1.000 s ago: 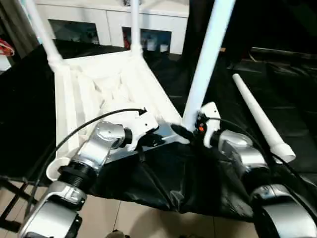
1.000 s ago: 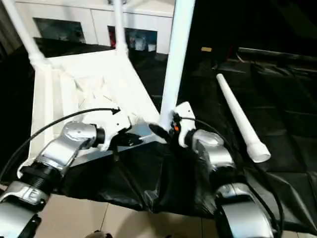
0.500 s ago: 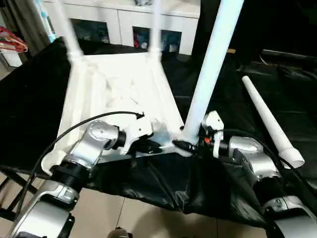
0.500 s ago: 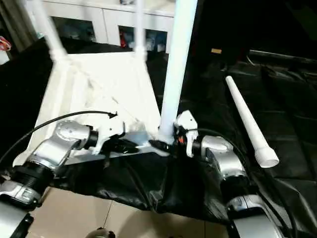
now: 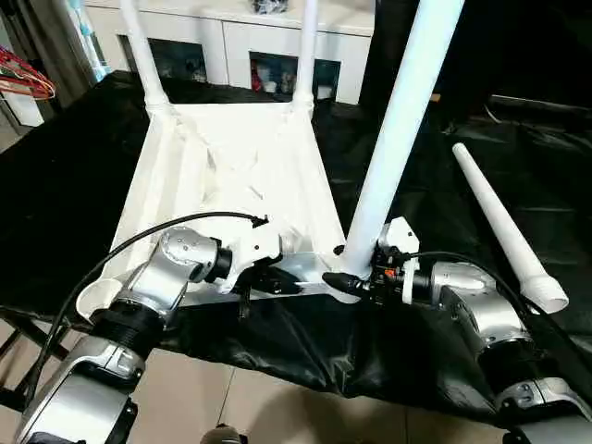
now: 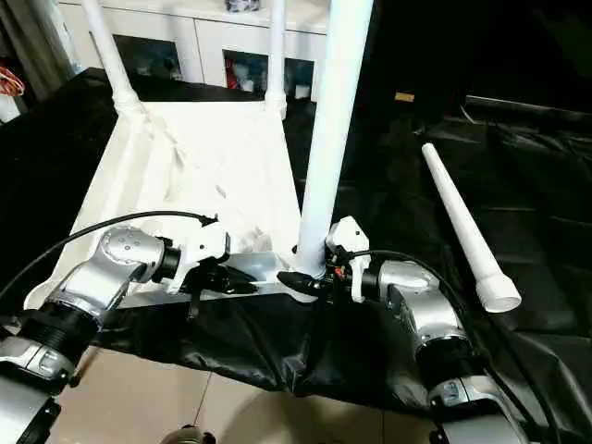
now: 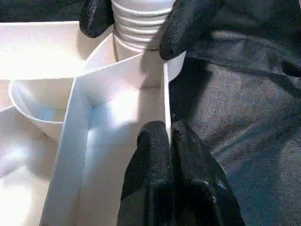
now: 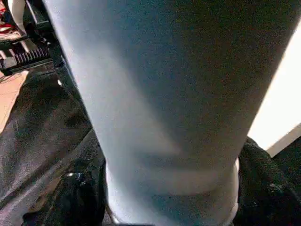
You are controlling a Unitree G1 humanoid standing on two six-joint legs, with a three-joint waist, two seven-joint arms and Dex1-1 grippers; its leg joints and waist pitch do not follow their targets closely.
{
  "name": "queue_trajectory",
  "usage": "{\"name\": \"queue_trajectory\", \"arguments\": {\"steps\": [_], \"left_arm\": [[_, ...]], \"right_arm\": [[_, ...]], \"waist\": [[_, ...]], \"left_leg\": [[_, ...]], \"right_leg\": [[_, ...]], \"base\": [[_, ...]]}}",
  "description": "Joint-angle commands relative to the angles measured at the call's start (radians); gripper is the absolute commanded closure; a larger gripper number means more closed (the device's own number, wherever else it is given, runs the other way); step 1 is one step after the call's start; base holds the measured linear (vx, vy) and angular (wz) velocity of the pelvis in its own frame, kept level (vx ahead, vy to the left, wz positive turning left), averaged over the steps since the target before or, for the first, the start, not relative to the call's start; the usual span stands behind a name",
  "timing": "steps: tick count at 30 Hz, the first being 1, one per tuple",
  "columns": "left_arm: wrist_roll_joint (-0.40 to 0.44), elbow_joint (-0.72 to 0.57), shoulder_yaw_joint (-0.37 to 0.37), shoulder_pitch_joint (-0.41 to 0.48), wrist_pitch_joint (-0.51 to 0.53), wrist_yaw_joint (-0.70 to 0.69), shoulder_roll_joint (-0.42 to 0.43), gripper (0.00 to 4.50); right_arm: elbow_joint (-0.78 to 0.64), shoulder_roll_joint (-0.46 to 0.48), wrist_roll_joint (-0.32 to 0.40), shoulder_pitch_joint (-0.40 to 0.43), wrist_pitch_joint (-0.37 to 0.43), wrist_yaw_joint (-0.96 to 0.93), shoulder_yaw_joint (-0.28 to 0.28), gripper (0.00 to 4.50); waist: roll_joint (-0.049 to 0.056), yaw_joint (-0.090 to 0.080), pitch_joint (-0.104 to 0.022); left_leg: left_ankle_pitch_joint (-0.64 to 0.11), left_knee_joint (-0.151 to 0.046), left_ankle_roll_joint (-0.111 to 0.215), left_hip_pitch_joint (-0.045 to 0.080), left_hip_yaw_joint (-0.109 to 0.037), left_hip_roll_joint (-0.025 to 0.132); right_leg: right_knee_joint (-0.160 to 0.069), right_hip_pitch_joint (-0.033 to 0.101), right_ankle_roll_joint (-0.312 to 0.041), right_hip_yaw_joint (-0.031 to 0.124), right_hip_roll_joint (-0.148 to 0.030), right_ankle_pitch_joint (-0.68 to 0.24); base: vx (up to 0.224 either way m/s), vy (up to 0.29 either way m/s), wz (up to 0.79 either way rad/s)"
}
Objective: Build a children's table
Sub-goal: Rotate leg to tighten
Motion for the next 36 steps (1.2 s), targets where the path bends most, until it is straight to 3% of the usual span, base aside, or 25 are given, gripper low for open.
{"name": "queue_trajectory", "arguments": {"steps": [1,4,7,10,14,18,19,22,25,28,32,34,35,36], "left_arm": [[-0.006,-0.004,0.002,-0.039,-0.016,0.04,-0.049,4.5],[0.013,0.032,0.014,-0.06,0.0,0.118,-0.072,4.5],[0.024,0.074,0.035,-0.09,0.02,0.223,-0.118,4.5],[0.044,0.105,0.047,-0.123,0.069,0.36,-0.191,4.5],[0.04,0.119,0.059,-0.135,0.101,0.439,-0.261,4.5],[0.023,0.098,0.048,-0.117,0.093,0.407,-0.291,4.5],[0.019,0.089,0.043,-0.11,0.092,0.394,-0.294,4.5],[0.014,0.073,0.03,-0.096,0.067,0.338,-0.281,4.5],[0.007,0.062,0.026,-0.088,0.065,0.305,-0.267,4.5],[0.002,0.045,0.016,-0.076,0.049,0.25,-0.241,4.5],[0.0,0.031,0.006,-0.063,0.034,0.194,-0.209,4.5],[-0.002,0.025,0.004,-0.057,0.024,0.153,-0.188,4.5],[-0.006,0.024,0.004,-0.055,0.019,0.125,-0.174,4.5],[-0.007,0.022,0.004,-0.054,0.018,0.114,-0.169,4.5]], "right_arm": [[-0.002,0.024,-0.019,0.013,0.026,-0.038,0.017,1.71],[0.039,0.05,-0.049,0.0,0.017,-0.157,0.0,1.71],[0.115,0.098,-0.082,-0.027,0.02,-0.352,-0.033,1.72],[0.183,0.167,-0.087,-0.052,0.044,-0.543,-0.073,1.72],[0.235,0.227,-0.091,-0.078,0.03,-0.658,-0.091,1.72],[0.252,0.259,-0.08,-0.087,-0.004,-0.641,-0.095,1.72],[0.251,0.265,-0.067,-0.088,-0.006,-0.627,-0.102,1.16],[0.24,0.267,-0.04,-0.095,-0.011,-0.593,-0.128,0.95],[0.235,0.253,-0.048,-0.099,-0.026,-0.578,-0.119,0.7],[0.214,0.223,-0.053,-0.092,-0.037,-0.525,-0.102,0.7],[0.171,0.182,-0.048,-0.071,-0.038,-0.424,-0.079,0.7],[0.132,0.149,-0.047,-0.049,-0.043,-0.342,-0.062,0.7],[0.098,0.122,-0.038,-0.03,-0.042,-0.277,-0.05,0.7],[0.083,0.111,-0.032,-0.022,-0.041,-0.251,-0.045,0.7]], "waist": [[0.007,-0.006,-0.068],[0.005,-0.014,-0.06],[0.002,-0.024,-0.061],[0.003,-0.033,-0.061],[0.004,-0.036,-0.062],[0.004,-0.034,-0.066],[0.006,-0.034,-0.066],[0.011,-0.035,-0.066],[0.011,-0.037,-0.067],[0.013,-0.035,-0.07],[0.013,-0.034,-0.071],[0.015,-0.031,-0.071],[0.021,-0.03,-0.071],[0.019,-0.029,-0.069]], "left_leg": [[-0.276,-0.073,0.01,0.019,0.003,0.023],[-0.342,-0.079,-0.015,0.023,-0.002,0.019],[-0.357,-0.08,-0.03,0.025,-0.006,0.017],[-0.348,-0.08,-0.034,0.024,-0.007,0.017],[-0.337,-0.079,-0.021,0.019,-0.006,0.014],[-0.309,-0.076,-0.001,0.016,-0.002,0.013],[-0.304,-0.077,0.004,0.015,-0.003,0.013],[-0.314,-0.078,0.006,0.017,-0.003,0.015],[-0.315,-0.079,0.007,0.015,-0.004,0.016],[-0.293,-0.078,0.009,0.014,-0.003,0.016],[-0.249,-0.074,0.035,0.014,0.001,0.017],[-0.25,-0.075,0.039,0.014,0.001,0.017],[-0.253,-0.074,0.039,0.015,0.001,0.018],[-0.259,-0.075,0.04,0.016,0.002,0.018]], "right_leg": [[-0.068,0.05,-0.242,0.038,-0.054,-0.184],[-0.084,0.046,-0.204,0.038,-0.059,-0.329],[-0.091,0.043,-0.172,0.038,-0.061,-0.406],[-0.092,0.041,-0.169,0.039,-0.061,-0.404],[-0.093,0.044,-0.173,0.037,-0.058,-0.368],[-0.089,0.047,-0.181,0.038,-0.056,-0.314],[-0.088,0.048,-0.184,0.038,-0.056,-0.302],[-0.088,0.047,-0.19,0.037,-0.055,-0.298],[-0.086,0.05,-0.196,0.038,-0.055,-0.281],[-0.081,0.052,-0.208,0.038,-0.056,-0.237],[-0.074,0.057,-0.236,0.038,-0.054,-0.149],[-0.075,0.059,-0.237,0.037,-0.053,-0.151],[-0.074,0.058,-0.242,0.037,-0.054,-0.152],[-0.077,0.058,-0.24,0.037,-0.053,-0.158]], "base": [[0.0,0.0,0.0],[0.0,0.0,0.0],[0.0,0.0,0.0],[0.0,0.0,0.0],[0.0,0.0,0.0],[0.0,0.0,0.0],[0.0,0.0,0.0],[0.0,0.0,0.0],[0.0,0.0,0.0],[0.0,0.0,0.0],[0.0,0.0,0.0],[0.0,0.0,0.0],[0.0,0.0,0.0],[0.0,0.0,0.0]]}}
